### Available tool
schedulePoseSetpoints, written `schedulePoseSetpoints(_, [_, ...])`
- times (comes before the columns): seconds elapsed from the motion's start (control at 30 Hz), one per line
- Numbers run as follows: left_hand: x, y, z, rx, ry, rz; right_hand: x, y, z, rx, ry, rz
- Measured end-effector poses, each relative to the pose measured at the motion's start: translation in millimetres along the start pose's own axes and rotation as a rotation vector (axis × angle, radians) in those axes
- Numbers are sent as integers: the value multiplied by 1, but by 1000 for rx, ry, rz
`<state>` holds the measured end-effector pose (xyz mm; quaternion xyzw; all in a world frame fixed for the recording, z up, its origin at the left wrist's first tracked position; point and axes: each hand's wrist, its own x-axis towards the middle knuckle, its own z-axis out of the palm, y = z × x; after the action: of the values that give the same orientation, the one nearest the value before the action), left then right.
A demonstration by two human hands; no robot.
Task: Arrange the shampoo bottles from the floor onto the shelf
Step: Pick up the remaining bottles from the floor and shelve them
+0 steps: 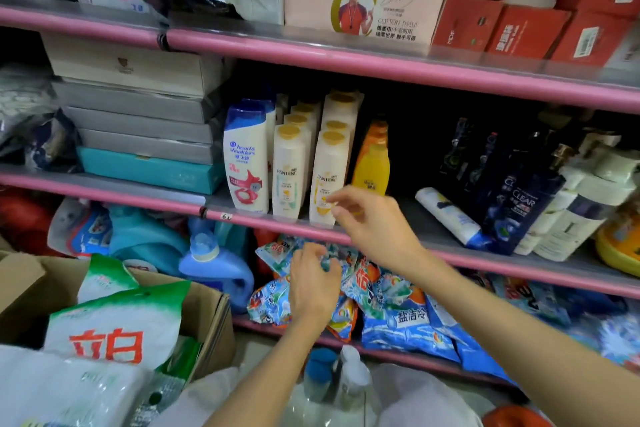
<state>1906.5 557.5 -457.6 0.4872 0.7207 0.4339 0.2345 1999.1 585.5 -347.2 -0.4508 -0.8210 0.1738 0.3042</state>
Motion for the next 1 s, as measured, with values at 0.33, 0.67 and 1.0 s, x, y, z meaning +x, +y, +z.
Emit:
schedulePoseSetpoints(0.33, [-38,-99,11,64,-192,-273,-75,79,119,158,-163,456])
schedulePoseSetpoints(0.67, [-45,-198,57,364,-452,-393,-143,181,216,-58,-342,725])
schedulePoseSetpoints(1.0, [-11,-261,122,497,-582,-242,-157,226,270,-403,-330,608])
